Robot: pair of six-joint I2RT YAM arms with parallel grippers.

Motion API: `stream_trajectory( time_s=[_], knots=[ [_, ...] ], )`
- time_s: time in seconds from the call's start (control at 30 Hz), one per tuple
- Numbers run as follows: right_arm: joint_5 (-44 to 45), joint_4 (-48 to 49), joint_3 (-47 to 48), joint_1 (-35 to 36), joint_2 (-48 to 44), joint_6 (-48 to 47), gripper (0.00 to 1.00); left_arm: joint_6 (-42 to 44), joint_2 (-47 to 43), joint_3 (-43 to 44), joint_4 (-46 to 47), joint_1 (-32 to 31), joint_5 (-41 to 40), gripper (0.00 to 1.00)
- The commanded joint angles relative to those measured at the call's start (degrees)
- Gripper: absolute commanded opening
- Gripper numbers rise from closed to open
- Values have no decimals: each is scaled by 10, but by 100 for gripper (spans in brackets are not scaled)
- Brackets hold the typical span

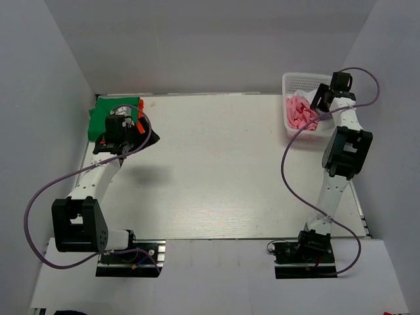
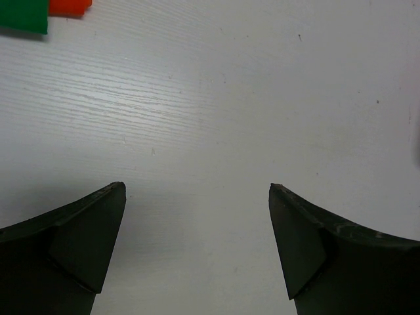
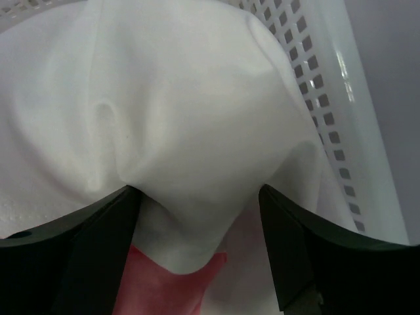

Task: Fold and stack the t-shirts
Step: Grab crumpled tshirt from bin with the right arm, then move the tshirt to the center of the board

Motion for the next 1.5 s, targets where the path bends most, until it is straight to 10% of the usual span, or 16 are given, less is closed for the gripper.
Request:
stream_trajectory(
  time_s=[0.0,0.17,0.3,0.77,1.07,1.23,1.47],
  knots=[
    [-21,59,16,-5,9,18,77,6,-6,30,10,-1,1,100],
    [-57,81,8,-14,15,45,45,6,-11,30,10,-1,-5,100],
    [-99,86,10,-21,14,52,0,17,-11,36,-4,-1,-20,100],
    [-100,139,50,-16,-211,-6,0,23,-65,37,9,-1,11,100],
    [-401,191,62,24,-364,78,0,12,-113,30,14,-1,38,100],
    [-674,388,-26,84,-423,261,0,-9,-145,20,13,-1,45,100],
    [-732,527,-71,190,-447,348,0,-39,-192,9,-20,-1,37,100]
  ],
)
